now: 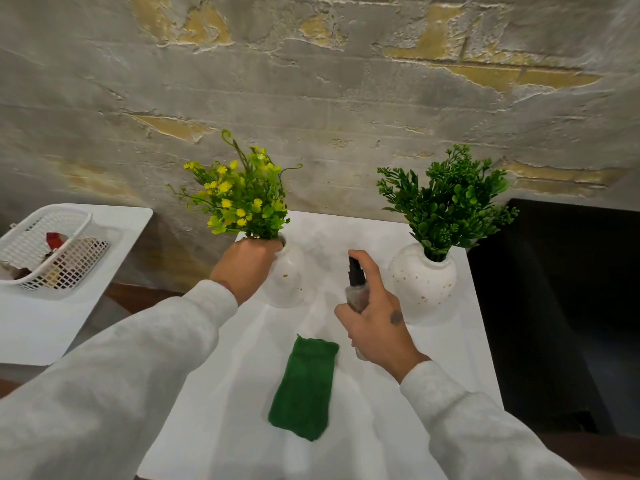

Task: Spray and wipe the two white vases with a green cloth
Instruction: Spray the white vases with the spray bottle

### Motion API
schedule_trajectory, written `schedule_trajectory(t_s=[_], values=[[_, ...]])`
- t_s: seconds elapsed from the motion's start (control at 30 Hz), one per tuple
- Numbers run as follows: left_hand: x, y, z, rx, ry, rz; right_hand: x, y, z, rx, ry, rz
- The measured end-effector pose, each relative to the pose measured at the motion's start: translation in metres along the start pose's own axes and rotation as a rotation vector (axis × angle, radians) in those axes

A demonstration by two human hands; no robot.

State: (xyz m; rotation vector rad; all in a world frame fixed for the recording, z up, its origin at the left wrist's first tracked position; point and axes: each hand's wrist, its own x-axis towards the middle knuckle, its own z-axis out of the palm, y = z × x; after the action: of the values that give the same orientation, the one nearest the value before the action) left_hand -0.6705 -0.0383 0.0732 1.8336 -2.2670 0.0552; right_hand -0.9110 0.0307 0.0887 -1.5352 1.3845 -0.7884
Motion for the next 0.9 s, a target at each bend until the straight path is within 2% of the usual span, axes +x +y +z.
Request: schedule_trajectory(t_s=[0.33,0.9], values=[[0.001,-0.009,0.002,-0.126,-0.027,-0.037,-0.005,0.009,-0.002,0.02,0.014,0.018],[0.001,0.001,0.005,-0.022,-0.002,-0.013,-0.007,0.009,-0.004,-0.001,-0.042,0.032]])
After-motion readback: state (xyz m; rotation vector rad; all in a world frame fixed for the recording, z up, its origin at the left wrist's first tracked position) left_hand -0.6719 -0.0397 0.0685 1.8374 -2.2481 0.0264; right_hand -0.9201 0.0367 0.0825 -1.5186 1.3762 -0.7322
